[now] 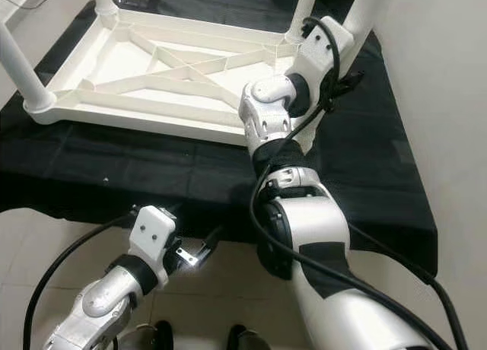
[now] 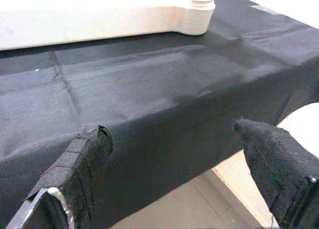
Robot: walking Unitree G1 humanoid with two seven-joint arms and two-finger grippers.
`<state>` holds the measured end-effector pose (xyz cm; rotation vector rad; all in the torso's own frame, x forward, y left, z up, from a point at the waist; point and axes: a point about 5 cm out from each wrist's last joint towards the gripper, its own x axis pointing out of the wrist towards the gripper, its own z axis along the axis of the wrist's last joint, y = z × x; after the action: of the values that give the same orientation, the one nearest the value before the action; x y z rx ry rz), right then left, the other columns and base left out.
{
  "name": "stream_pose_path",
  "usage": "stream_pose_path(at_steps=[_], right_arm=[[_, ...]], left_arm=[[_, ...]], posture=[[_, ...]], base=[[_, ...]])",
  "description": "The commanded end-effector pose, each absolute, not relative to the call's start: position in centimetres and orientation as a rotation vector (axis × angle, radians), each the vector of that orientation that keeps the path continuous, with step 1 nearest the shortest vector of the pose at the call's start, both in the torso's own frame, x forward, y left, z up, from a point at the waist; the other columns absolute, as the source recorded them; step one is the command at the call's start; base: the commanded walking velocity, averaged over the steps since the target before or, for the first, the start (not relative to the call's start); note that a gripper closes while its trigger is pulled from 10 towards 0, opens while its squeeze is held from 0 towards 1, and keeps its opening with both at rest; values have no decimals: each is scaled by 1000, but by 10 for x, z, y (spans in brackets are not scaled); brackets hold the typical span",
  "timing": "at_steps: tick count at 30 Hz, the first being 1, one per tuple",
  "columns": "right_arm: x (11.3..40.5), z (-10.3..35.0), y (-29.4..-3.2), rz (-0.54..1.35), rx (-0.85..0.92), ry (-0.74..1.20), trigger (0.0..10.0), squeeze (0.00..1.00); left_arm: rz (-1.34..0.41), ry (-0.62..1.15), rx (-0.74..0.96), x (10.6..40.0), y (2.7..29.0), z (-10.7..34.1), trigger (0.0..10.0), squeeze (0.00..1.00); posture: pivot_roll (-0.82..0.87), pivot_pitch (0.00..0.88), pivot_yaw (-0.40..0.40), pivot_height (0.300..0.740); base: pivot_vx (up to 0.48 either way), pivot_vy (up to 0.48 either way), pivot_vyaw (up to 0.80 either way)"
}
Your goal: Building children table
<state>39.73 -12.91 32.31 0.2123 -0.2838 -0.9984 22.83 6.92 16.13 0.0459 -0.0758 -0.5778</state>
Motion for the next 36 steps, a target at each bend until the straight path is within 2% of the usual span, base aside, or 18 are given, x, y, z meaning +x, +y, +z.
stream_pose_path(at_steps=[1, 4, 14, 23, 36], right_arm=[[400, 277, -124, -994, 152, -90, 10000, 0], [400, 255, -115, -956, 144, 8, 10000, 0], [402, 246, -113, -908, 139, 65, 10000, 0], [407, 271, -120, -871, 160, -32, 10000, 0], [408, 272, -116, -841, 169, -36, 10000, 0]], left_arm=[[-585, -48, 55, 226, 69, 154, 10000, 0], [-585, -49, 56, 225, 69, 154, 10000, 0], [-582, -53, 57, 224, 69, 155, 10000, 0], [-580, -51, 54, 224, 69, 155, 10000, 0], [-579, -50, 54, 223, 68, 154, 10000, 0]], posture=[[117, 236, -74, 740], [121, 237, -76, 740], [118, 241, -77, 740], [116, 246, -80, 740], [117, 245, -82, 740]], base=[[0, 0, 0], [0, 0, 0], [0, 0, 0], [0, 0, 0], [0, 0, 0]])
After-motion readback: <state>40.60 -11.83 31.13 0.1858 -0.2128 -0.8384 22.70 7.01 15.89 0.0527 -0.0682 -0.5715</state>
